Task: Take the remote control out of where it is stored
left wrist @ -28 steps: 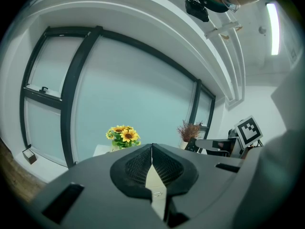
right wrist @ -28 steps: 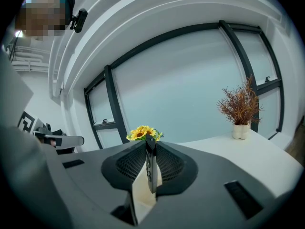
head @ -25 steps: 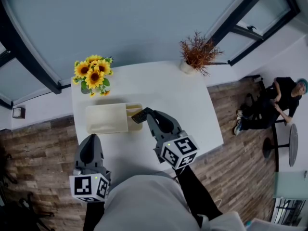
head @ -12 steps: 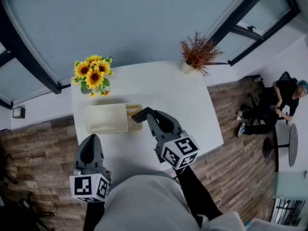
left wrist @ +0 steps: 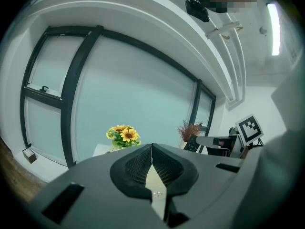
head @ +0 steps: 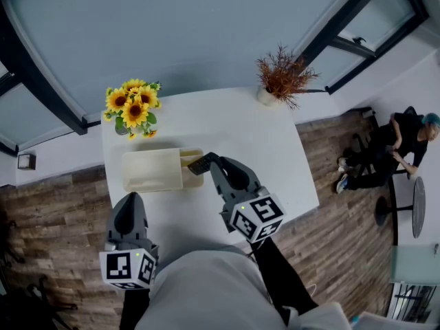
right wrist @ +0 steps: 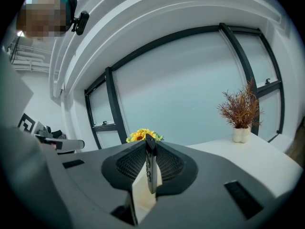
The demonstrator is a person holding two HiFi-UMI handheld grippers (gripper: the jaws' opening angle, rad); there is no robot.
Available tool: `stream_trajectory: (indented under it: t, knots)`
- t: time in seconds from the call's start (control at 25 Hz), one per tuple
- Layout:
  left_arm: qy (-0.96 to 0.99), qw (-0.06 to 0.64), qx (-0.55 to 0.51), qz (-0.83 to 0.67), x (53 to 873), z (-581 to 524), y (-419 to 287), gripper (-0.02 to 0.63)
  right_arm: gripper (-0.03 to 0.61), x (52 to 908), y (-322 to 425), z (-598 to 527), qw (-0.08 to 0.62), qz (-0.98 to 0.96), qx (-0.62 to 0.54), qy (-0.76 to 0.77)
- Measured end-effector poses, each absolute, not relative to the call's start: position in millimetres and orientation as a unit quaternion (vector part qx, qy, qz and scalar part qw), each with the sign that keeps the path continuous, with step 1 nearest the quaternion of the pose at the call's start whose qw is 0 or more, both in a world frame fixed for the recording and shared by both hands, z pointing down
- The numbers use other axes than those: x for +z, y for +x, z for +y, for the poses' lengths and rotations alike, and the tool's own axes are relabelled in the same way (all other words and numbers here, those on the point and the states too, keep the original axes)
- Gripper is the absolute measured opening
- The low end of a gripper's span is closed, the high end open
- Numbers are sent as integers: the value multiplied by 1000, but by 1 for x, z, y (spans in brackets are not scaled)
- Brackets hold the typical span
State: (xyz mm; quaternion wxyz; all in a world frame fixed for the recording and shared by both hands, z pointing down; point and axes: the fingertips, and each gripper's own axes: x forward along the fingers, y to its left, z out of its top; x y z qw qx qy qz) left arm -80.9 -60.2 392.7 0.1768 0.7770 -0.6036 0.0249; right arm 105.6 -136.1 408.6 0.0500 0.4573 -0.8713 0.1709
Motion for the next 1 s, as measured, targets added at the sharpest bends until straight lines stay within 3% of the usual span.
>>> stream_trajectory:
  t: [1.0]
  knots:
    - [776, 178, 24, -605, 393, -60, -81, 9, 66, 400, 107, -137, 42, -870, 157, 466]
